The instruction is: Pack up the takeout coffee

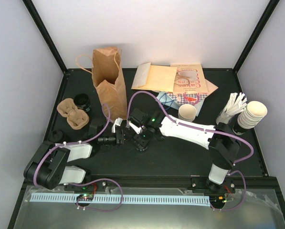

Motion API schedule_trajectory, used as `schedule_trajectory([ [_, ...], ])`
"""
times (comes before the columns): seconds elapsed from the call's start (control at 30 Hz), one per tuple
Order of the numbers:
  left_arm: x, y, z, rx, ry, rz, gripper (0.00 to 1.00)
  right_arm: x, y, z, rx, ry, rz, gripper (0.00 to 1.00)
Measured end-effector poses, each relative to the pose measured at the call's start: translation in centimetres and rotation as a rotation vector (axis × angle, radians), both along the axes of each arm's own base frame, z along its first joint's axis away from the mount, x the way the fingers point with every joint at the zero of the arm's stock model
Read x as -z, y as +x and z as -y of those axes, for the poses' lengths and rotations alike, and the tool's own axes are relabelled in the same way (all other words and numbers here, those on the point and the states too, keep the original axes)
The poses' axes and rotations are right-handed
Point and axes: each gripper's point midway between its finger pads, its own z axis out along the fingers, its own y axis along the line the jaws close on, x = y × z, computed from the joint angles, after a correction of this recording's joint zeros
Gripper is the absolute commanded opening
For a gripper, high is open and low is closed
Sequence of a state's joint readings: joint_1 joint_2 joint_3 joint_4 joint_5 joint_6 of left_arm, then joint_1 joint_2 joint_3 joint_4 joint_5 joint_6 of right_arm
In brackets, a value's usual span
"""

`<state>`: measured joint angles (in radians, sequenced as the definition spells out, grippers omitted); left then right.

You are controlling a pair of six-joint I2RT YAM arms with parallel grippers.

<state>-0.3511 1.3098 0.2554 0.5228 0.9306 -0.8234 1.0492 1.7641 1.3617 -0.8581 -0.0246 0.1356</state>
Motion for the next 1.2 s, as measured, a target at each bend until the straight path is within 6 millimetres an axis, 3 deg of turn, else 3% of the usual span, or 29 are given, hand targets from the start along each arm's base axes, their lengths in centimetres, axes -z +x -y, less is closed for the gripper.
schedule_trajectory([
  [0.43,0.3,0.1,-1.4,-0.084,-0.078,-0.048,0.52,-0.1,0.1,-0.9,-0.008,0.037,0.008,0.74],
  [0.6,0.2,0.2,-1.9,-0.107,-0.093,-0.054,0.64,-0.1,0.1,-1.0,-0.01,0.042,0.006,0.75],
  [0.9,-0.2,0.3,-2.4,-0.141,-0.104,-0.048,0.49,-0.1,0.0,-1.0,-0.012,0.041,0.005,0.75],
  [1.2,0.6,0.3,-2.8,-0.159,-0.068,-0.057,0.45,-0.1,0.0,-1.0,-0.013,0.041,0.005,0.74],
])
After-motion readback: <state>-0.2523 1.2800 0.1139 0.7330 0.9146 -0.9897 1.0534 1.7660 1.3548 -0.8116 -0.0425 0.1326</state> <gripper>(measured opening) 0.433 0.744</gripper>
